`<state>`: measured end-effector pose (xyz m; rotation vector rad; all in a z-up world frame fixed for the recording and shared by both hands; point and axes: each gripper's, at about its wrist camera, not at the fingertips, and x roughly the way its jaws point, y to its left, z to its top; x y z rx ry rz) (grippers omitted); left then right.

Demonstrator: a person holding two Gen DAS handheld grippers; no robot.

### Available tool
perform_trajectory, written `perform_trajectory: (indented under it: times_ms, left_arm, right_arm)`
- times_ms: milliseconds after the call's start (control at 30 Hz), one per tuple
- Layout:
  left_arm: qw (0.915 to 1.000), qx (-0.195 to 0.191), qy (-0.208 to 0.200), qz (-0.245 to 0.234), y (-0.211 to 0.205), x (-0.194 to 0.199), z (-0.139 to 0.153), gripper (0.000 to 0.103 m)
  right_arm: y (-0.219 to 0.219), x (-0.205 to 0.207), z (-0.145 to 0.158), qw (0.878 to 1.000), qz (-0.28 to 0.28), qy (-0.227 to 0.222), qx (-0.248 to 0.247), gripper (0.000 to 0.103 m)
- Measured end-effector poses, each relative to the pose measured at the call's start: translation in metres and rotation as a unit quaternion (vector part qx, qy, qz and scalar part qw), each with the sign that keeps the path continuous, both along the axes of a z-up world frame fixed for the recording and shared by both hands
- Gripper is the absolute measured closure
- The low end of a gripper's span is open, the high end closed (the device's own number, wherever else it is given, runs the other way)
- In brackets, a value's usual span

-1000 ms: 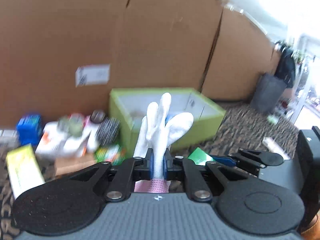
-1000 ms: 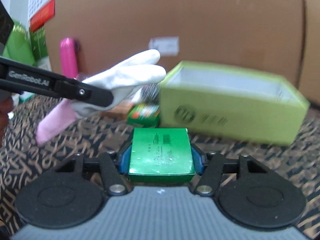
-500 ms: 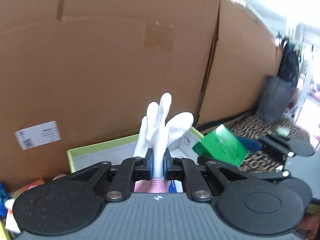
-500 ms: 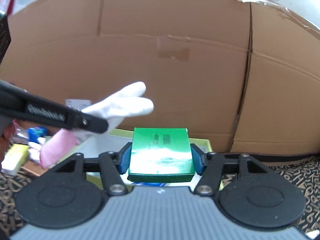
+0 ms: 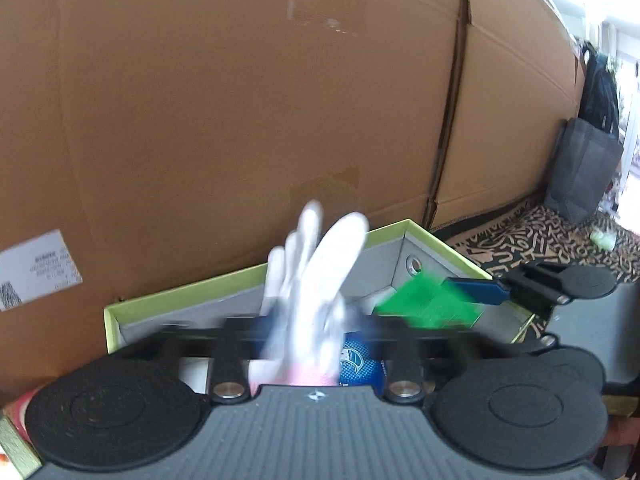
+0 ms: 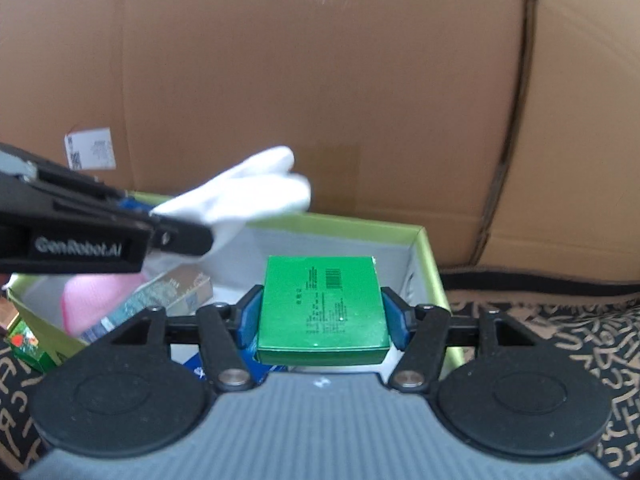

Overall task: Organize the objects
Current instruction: 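Lower glove and green box into the lime-green box and open both tools, then move both tools back toward the remaining items on the table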

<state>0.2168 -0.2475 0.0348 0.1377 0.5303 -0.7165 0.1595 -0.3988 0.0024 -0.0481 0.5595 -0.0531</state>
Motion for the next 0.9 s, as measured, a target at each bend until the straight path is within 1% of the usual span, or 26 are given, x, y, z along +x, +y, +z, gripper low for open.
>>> perform_trajectory:
  times_ms: [33, 67, 100, 167, 267, 367, 433, 467, 533, 600, 733, 767, 900]
  left_arm:
    - [0.9999, -0.007, -0.002, 0.009, 0.004, -0.002, -0.001, 0.007]
    - [0.9996, -0.018, -0.008, 0.018, 0.009, -0.005, -0.001, 0.007]
    - [0.9994, -0.026, -0.009, 0.022, 0.011, -0.009, 0.002, 0.007]
    - [0.9988, -0.040, 0.004, 0.030, 0.017, -0.013, 0.007, 0.007]
    - [0.9960, -0.081, 0.008, 0.035, 0.040, -0.031, 0.017, 0.007]
    - [0.9932, -0.112, -0.011, 0.031, 0.068, -0.060, 0.027, 0.007]
    - [0.9906, -0.125, -0.030, 0.047, 0.089, -0.082, 0.028, 0.007]
    - [0.9894, -0.125, -0.045, 0.059, 0.097, -0.094, 0.027, 0.007]
    - [0.9875, -0.112, -0.078, 0.080, 0.109, -0.115, 0.024, 0.007]
    - [0.9853, -0.103, -0.096, 0.098, 0.121, -0.130, 0.017, 0.007]
    - [0.9830, -0.093, -0.084, 0.135, 0.146, -0.152, 0.000, 0.007]
    - [0.9825, -0.091, -0.076, 0.144, 0.150, -0.147, -0.003, 0.008]
    - [0.9782, -0.092, -0.050, 0.179, 0.180, -0.157, -0.016, 0.008]
  right_arm:
    - [0.003, -0.001, 0.001, 1.000, 0.004, 0.003, -0.002, 0.020]
    - [0.004, -0.004, 0.002, 1.000, 0.003, -0.002, -0.006, 0.009]
    - [0.005, -0.009, 0.007, 1.000, 0.002, -0.011, -0.011, 0.005]
    - [0.006, -0.021, 0.016, 0.999, -0.003, -0.030, -0.014, 0.000]
    - [0.010, -0.047, 0.032, 0.998, -0.006, -0.056, 0.001, 0.000]
    - [0.019, -0.081, 0.047, 0.996, -0.006, -0.089, 0.012, 0.000]
    - [0.028, -0.103, 0.052, 0.994, 0.002, -0.111, 0.021, 0.000]
    - [0.032, -0.114, 0.053, 0.993, 0.005, -0.118, 0.027, 0.000]
    - [0.043, -0.132, 0.051, 0.990, 0.016, -0.129, 0.045, 0.000]
    - [0.055, -0.139, 0.048, 0.989, 0.027, -0.134, 0.064, 0.000]
    - [0.079, -0.150, 0.036, 0.988, 0.045, -0.121, 0.087, 0.000]
    - [0.085, -0.151, 0.033, 0.988, 0.050, -0.114, 0.091, 0.000]
    - [0.110, -0.152, 0.017, 0.989, 0.072, -0.093, 0.093, 0.000]
